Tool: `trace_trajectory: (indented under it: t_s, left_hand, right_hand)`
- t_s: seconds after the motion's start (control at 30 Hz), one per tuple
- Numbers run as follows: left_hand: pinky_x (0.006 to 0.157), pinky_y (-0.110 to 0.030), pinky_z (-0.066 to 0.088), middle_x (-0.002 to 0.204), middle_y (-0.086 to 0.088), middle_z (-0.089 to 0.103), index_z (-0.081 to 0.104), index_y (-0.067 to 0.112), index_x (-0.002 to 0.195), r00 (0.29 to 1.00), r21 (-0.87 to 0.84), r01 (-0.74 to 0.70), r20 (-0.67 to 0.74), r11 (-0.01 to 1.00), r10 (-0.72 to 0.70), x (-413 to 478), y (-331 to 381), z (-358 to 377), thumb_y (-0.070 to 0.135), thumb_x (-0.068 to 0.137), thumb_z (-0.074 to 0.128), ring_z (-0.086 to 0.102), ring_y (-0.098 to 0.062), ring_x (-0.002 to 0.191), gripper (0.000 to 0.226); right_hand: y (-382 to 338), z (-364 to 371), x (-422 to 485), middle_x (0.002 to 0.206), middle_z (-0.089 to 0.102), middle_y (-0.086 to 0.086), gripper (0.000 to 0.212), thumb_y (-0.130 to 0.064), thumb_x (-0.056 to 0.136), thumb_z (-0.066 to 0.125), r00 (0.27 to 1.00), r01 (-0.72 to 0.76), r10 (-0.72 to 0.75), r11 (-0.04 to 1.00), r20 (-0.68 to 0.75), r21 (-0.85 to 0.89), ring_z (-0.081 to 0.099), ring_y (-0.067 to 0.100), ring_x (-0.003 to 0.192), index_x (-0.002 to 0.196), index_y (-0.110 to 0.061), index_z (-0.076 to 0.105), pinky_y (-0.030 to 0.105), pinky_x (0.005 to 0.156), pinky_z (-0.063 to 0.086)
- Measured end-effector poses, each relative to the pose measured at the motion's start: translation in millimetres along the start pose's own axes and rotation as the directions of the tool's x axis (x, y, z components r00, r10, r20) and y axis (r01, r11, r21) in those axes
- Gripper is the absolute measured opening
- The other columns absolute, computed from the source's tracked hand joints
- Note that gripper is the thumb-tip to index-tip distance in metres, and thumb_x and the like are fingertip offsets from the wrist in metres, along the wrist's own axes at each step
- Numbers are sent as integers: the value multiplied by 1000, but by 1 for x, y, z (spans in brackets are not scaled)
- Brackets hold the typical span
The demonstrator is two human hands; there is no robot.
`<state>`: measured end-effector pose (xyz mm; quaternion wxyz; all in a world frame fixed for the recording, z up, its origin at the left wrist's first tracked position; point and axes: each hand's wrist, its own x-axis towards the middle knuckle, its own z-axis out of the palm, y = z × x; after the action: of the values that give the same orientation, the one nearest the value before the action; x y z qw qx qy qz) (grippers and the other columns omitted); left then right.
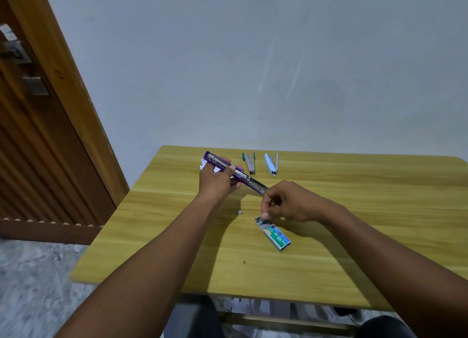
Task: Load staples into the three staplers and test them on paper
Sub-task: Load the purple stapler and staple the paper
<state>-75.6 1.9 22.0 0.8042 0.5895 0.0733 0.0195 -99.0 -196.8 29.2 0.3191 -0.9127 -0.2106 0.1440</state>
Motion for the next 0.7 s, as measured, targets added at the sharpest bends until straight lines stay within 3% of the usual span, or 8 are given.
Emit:
trace_trajectory:
  t_s: [0.23,0.4,0.6,0.7]
  left_hand:
    - [87,-42,60,105,-17,75,52,12,110,999,-67,50,17,996,-49,3,-2,-6,6,102,54,73,-36,92,10]
    - [83,-42,62,110,-21,74,51,10,110,994,-119,101,55,988,-95,5,-3,-14,7,102,55,73,-36,90,9]
    - [79,-40,63,107,-20,76,51,10,111,986,-131,125,125,983,-109,4,-1,-16,8,102,55,73,-37,91,11]
    - [78,-40,63,106,-20,76,51,11,110,983,-134,135,145,982,-115,3,1,-14,8,102,55,74,-38,92,9]
  right_hand:
    - [-2,-10,-6,72,68,-1,11,-13,89,74,999,22,-16,973,-30,231,58,4,62,99,-10,77,27,64,48]
    - [-5,-19,-12,74,67,7,12,-10,89,73,965,90,16,917,-261,389,56,11,60,100,-10,78,31,59,53]
    - [-8,-18,-2,75,72,7,2,-18,86,77,887,55,14,989,-462,136,59,11,64,85,-20,77,30,65,51]
    - [-10,-17,-1,74,72,5,7,-16,89,72,895,62,45,973,-443,224,60,11,64,92,-19,78,30,61,49]
